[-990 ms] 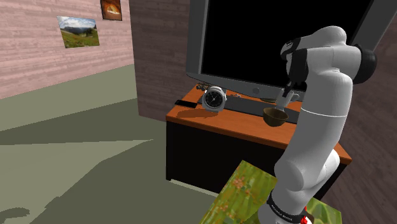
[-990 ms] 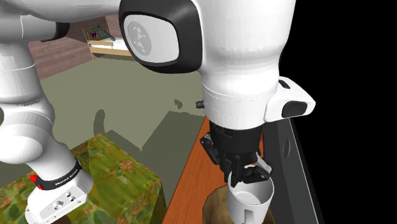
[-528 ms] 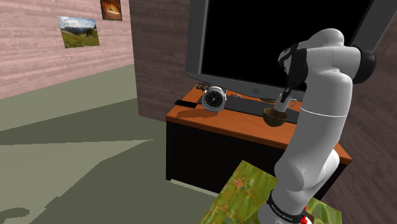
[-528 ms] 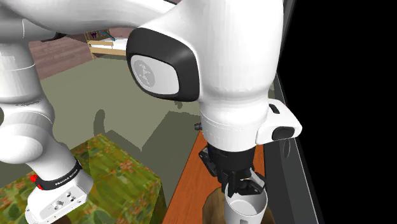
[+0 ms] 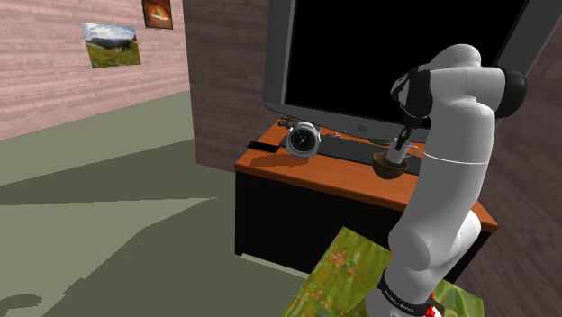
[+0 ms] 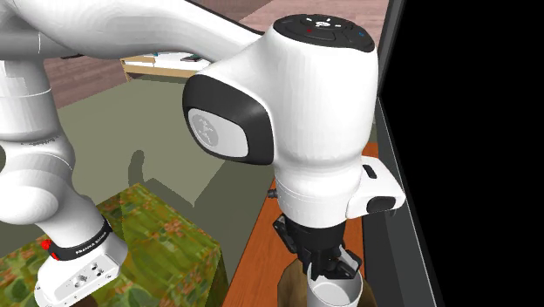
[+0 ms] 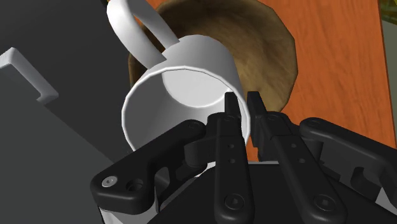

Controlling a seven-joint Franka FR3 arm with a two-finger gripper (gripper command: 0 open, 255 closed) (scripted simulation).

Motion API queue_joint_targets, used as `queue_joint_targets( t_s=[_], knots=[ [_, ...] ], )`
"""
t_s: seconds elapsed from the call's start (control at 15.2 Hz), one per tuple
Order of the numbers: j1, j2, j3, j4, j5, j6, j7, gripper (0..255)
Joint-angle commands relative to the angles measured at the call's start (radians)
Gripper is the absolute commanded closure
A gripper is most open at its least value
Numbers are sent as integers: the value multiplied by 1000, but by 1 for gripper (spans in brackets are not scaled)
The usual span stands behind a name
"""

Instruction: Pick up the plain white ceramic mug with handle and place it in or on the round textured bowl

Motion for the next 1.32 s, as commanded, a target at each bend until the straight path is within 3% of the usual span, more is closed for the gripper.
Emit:
queue_joint_targets(
  t_s=[0.0,0.2,0.26,0.59,0.86,1.25],
  knots=[
    [0,1,0,-1,1,1,-1,255],
    [0,1,0,-1,1,1,-1,255],
    [0,1,0,-1,1,1,-1,0],
    [0,1,0,-1,1,1,0,0],
    [7,-41,-16,88,-43,-110,29,0],
    [7,-41,-16,88,-43,-110,29,0]
  ],
)
